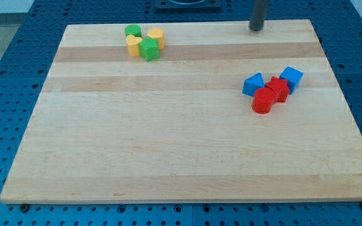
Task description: Move the blue cube into the blue triangle
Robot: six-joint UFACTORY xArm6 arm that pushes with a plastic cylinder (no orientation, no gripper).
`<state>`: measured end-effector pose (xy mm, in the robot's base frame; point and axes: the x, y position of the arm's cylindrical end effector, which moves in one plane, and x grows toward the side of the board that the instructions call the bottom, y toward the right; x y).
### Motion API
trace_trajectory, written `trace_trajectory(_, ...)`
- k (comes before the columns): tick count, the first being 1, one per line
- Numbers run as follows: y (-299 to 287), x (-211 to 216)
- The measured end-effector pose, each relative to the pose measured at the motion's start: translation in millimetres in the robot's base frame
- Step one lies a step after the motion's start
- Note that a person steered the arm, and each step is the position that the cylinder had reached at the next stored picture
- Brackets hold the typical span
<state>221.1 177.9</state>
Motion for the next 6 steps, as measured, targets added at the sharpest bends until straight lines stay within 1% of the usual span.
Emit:
trace_trajectory(1,57.9,72.1)
trace_trajectory(2,81.7,162.7)
trace_trajectory(3,34.7,164.0)
trace_trajectory(5,-148.9,146.6)
trace_trajectory(6,-118.7,142.7)
